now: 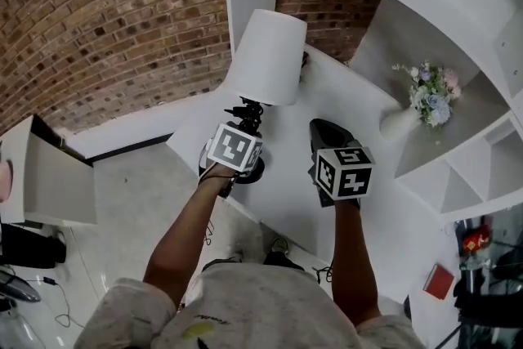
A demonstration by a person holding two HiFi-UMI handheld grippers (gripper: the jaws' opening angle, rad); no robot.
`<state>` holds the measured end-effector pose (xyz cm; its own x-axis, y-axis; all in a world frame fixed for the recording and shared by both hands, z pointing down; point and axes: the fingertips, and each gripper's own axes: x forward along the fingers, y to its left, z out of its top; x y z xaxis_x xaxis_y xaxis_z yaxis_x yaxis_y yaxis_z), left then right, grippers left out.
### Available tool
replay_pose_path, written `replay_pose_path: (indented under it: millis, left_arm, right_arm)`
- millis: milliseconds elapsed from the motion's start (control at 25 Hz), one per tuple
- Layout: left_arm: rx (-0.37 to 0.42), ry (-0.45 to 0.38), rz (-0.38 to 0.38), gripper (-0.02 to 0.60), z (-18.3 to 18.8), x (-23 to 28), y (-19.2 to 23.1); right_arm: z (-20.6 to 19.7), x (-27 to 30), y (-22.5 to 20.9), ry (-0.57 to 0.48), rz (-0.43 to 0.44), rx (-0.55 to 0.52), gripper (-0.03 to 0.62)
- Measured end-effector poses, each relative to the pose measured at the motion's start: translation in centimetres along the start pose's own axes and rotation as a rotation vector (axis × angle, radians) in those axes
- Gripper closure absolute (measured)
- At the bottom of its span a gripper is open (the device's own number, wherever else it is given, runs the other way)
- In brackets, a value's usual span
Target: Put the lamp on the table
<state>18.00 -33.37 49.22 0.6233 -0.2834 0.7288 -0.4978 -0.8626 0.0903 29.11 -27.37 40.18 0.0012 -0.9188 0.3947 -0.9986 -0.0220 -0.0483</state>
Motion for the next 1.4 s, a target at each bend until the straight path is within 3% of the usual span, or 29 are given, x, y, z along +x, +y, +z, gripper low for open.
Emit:
replay_pose_path:
  millis: [360,760,1120,1400]
  left_arm:
    - [-0.097,-0.004,0.095,0.518,-1.9,-1.0,2.5]
    - [-0.145,-0.058,0.176,0.518,-1.3,-0.3,4.8]
    - [-0.16,-0.189,0.177,0.518,1.0,2.7,6.1]
    - [-0.138,-0.225,0.19,0.518,2.2,4.5,7.6]
  right_arm:
    - [0.5,2.7,2.2,0.012,0.13,-0.042,0.591]
    - [1.2,4.6,2.2,0.015,0.185,-0.105,0.591]
    - [1.6,7.0,1.7,0.02,0.225,-0.15,0.591]
    - [0.3,9.0,1.9,0.051,0.273,-0.182,0.591]
